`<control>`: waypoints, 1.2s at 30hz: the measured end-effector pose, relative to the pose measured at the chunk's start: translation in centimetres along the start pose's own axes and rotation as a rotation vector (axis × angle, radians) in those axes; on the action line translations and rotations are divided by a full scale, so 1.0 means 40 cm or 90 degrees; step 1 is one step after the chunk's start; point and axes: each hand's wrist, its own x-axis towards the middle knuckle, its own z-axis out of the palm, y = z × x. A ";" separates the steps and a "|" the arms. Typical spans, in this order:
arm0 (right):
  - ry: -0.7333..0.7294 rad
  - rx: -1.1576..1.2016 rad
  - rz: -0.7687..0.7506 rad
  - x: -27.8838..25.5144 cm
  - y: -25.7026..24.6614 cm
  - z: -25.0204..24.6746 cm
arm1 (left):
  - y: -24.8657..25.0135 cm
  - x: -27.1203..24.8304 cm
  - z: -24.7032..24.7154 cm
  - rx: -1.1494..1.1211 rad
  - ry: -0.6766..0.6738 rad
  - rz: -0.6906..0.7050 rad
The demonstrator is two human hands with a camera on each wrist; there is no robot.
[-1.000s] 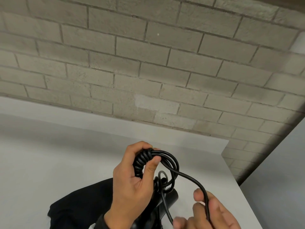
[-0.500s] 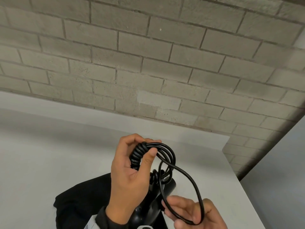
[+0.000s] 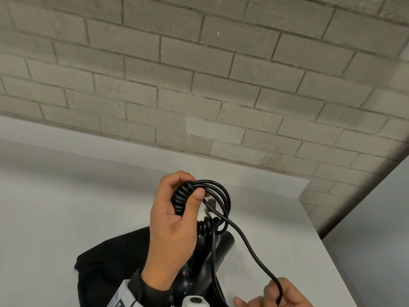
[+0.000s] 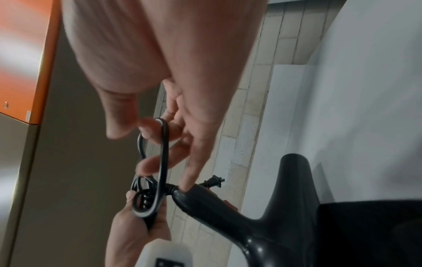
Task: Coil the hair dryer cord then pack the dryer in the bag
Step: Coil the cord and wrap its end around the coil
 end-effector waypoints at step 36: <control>0.146 -0.787 -0.439 -0.016 0.029 0.150 | -0.002 -0.030 0.036 0.055 -0.036 0.036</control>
